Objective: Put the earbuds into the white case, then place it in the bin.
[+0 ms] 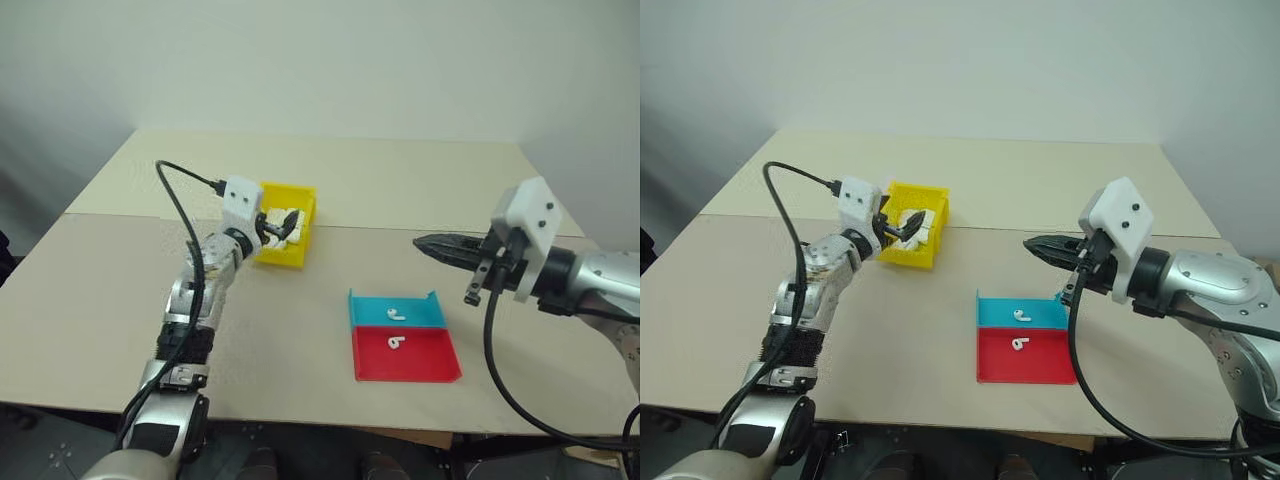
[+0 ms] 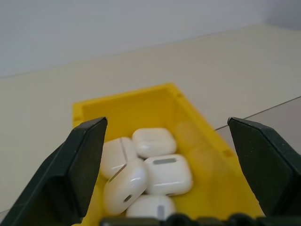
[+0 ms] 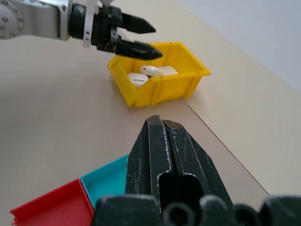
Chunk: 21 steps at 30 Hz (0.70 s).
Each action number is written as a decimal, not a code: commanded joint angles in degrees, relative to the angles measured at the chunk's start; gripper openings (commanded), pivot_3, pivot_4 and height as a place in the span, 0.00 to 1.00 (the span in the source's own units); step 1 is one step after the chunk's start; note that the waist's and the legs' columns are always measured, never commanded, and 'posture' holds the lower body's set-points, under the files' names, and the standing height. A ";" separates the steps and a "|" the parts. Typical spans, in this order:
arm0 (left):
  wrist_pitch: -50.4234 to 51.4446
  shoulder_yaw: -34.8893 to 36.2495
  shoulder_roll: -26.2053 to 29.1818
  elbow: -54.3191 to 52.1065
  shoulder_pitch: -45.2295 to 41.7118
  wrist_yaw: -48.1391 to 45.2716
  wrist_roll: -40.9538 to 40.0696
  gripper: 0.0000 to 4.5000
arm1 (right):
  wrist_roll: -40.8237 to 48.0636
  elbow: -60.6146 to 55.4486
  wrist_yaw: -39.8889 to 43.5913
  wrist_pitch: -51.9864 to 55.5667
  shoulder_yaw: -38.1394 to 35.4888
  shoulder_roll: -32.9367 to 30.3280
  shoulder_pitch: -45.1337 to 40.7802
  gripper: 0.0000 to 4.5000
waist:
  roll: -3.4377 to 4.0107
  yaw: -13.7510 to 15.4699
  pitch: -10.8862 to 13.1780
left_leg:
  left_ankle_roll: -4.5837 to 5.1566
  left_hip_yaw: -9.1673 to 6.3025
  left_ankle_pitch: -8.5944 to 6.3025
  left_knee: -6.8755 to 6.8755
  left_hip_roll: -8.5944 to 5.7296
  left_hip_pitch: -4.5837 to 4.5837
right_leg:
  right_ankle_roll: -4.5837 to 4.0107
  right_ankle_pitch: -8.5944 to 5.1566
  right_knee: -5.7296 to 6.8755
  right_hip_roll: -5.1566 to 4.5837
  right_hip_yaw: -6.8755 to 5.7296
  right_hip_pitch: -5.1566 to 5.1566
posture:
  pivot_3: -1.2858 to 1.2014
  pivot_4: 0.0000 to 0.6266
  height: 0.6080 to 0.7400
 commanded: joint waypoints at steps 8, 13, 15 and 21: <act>4.03 7.61 22.97 -22.71 18.85 -27.03 -15.27 0.99 | -4.49 1.26 19.91 -9.17 -17.07 -9.92 18.39 0.00 | 0.00 -0.64 0.00 | -0.01 0.03 0.01 -0.01 0.05 0.18 | 0.00 0.00 0.01 0.00 -0.01 0.15 | 0.52 0.24 1.00; 4.52 16.93 31.40 -26.88 31.00 -34.32 -19.81 0.99 | -8.65 2.64 29.95 -14.12 -25.87 -9.93 29.52 0.00 | 0.01 -0.67 0.00 | -0.01 0.10 0.00 -0.06 0.09 0.63 | -0.01 -0.05 -0.10 -0.01 -0.03 0.65 | 0.52 0.24 1.00; 3.77 19.59 33.13 -27.61 34.77 -35.62 -19.87 0.99 | -10.62 2.83 32.79 -16.42 -28.22 -9.30 33.49 0.00 | 0.00 -0.60 0.00 | -0.02 0.11 0.00 -0.05 0.09 0.69 | -0.01 -0.05 -0.10 -0.02 -0.03 0.70 | 0.52 0.24 1.00; 5.11 28.10 35.59 -31.69 43.71 -37.78 -22.47 0.99 | -14.77 5.84 40.62 -26.40 -32.44 -7.13 41.07 0.00 | -0.04 -0.69 0.00 | -0.03 0.18 -0.01 -0.05 0.11 0.84 | 0.01 -0.08 -0.10 -0.04 -0.01 0.79 | 0.52 0.24 1.00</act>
